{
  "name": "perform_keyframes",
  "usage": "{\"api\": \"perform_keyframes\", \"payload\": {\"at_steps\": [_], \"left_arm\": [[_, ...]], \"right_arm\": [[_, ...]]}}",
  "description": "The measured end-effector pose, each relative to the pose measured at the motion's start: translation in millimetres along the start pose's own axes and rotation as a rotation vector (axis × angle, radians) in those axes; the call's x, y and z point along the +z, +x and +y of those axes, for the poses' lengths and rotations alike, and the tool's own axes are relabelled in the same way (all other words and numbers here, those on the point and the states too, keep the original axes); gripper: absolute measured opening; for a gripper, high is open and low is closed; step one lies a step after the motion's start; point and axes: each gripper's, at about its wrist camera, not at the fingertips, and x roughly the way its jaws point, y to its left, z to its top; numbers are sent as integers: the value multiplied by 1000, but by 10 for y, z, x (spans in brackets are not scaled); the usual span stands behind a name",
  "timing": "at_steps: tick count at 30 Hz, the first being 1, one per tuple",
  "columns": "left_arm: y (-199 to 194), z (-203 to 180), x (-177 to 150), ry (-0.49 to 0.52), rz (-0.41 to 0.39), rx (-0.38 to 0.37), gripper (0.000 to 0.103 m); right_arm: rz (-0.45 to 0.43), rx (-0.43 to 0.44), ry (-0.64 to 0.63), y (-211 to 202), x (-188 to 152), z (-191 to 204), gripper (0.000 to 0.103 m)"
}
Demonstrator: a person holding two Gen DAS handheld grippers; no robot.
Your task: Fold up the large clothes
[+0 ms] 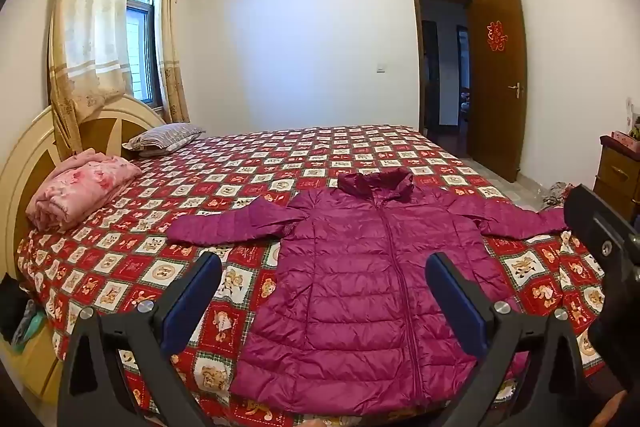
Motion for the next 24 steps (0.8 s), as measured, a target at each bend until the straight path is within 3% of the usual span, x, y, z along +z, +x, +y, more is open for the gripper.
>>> {"api": "perform_keyframes", "payload": {"at_steps": [24], "left_arm": [[31,-1,-3,-27,9,-29,102]], "right_arm": [[44,-7,-9,79,-54,-5,103]]}}
